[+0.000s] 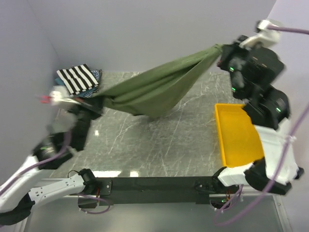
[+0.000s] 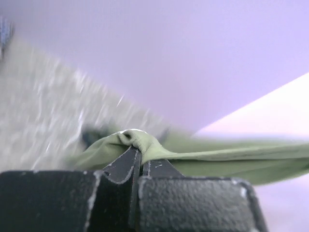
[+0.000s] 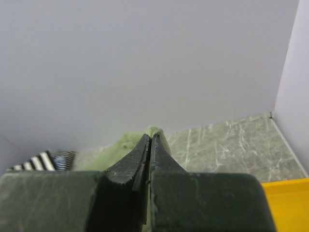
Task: Fold and stack the tank tops
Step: Flatten the tank top out
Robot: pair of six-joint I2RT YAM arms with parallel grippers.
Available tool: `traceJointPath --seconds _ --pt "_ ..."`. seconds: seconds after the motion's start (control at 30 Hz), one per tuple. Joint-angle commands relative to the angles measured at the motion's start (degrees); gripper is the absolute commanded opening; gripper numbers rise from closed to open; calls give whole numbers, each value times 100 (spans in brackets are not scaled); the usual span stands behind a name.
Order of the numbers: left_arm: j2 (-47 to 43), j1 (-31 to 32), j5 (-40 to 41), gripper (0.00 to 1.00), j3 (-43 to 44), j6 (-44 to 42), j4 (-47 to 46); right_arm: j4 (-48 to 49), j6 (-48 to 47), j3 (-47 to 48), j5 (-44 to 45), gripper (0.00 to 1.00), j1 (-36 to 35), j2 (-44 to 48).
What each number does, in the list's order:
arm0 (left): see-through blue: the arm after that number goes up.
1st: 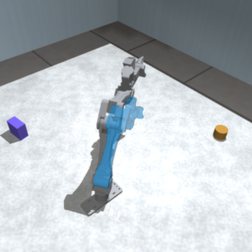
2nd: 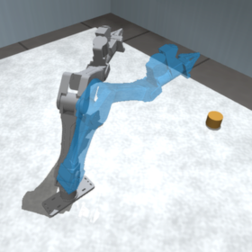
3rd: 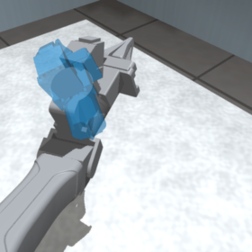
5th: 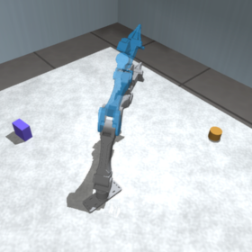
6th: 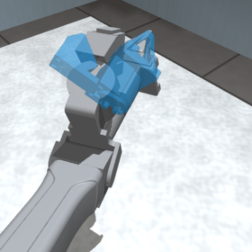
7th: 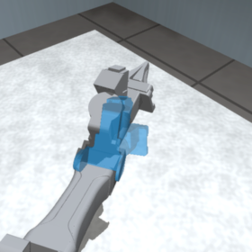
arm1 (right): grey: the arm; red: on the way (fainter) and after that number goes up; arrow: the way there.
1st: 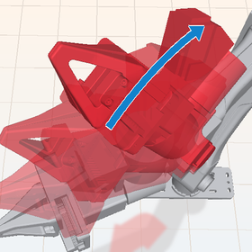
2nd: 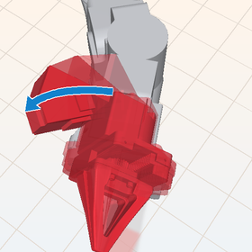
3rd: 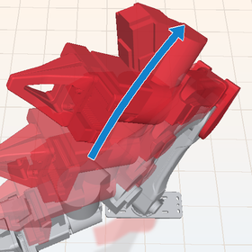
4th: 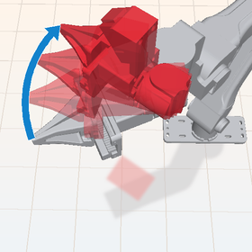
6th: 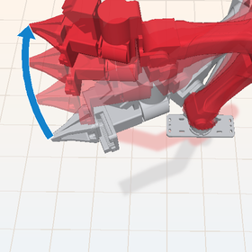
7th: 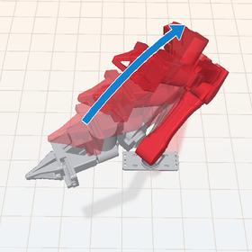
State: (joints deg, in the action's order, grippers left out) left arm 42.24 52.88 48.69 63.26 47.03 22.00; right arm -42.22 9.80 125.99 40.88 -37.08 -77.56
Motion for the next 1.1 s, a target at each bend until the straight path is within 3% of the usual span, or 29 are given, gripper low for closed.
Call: traceJointPath --seconds 0.0,0.13,0.3,0.67,0.7,0.77,0.8,0.83,0.9,0.93,1.03,1.07 --pt "12 -24 423 1 1279 -1176 340 451 162 -259 43 0 34 680" --pt "284 -32 371 1 2382 -2168 16 548 224 -497 -107 0 34 1154" --pt "715 -32 212 1 3427 -2759 -318 574 145 -295 -177 0 34 1156" --pt "1935 -111 230 1 3851 -4271 -2021 1548 -268 -462 -544 0 306 444" --pt "2103 -251 -145 1 3964 -4263 -2015 1619 -251 -418 -694 0 411 322" --pt "2698 -1416 -1040 1 4463 -3432 -1387 1856 -146 -243 -1220 0 815 -100" --pt "2937 -1952 -2307 1 4649 -3010 -1209 1927 -111 -164 -1449 0 956 -258" --pt "3426 -2801 -2790 1 4799 -2406 -1181 2023 12 -85 -1608 0 1270 -599" --pt "3939 -3300 -3477 1 5264 -2102 -1477 2296 109 267 -2092 0 1545 -970" --pt "4515 -3746 -4046 1 5797 -1779 -1557 2471 214 624 -2198 0 1798 -1398" --pt "5572 -4398 -4961 1 7029 -1172 -1760 2823 469 1267 -2663 0 2160 -2294" --pt "6229 -4496 -5096 1 7799 -1056 -1865 3103 531 1696 -2778 0 2370 -2508"
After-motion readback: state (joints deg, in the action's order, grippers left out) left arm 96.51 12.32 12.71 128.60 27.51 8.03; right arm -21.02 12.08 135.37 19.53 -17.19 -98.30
